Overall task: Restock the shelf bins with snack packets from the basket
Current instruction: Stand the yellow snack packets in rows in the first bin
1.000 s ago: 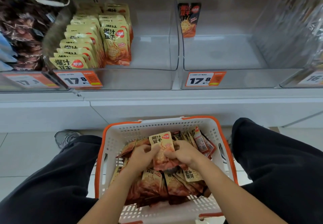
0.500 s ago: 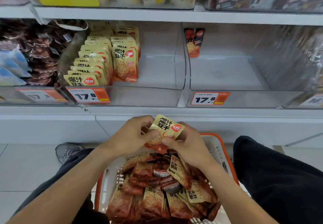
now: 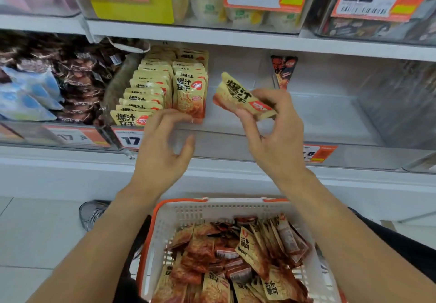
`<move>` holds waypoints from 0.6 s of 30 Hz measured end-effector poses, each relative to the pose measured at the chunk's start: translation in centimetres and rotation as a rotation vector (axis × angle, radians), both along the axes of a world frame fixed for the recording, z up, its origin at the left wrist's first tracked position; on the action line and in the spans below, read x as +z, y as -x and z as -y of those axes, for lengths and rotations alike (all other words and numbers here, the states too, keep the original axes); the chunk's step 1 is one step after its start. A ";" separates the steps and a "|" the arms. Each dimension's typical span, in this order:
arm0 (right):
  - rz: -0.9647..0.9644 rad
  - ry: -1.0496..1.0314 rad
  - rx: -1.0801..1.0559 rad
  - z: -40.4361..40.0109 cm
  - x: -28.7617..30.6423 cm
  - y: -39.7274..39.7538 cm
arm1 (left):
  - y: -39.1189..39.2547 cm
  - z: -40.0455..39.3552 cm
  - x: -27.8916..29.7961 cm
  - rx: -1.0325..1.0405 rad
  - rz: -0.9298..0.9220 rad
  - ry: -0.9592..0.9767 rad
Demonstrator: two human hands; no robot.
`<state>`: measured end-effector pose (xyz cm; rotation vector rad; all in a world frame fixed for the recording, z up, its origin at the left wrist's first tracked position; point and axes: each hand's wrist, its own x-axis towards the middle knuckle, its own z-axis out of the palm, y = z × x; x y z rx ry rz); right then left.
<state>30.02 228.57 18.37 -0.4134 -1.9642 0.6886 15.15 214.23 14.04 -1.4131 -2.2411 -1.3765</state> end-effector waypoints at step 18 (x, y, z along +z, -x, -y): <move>0.770 0.025 -0.091 -6.1 -3.8 17.0 | 4.5 0.5 -3.0 0.383 -0.144 0.173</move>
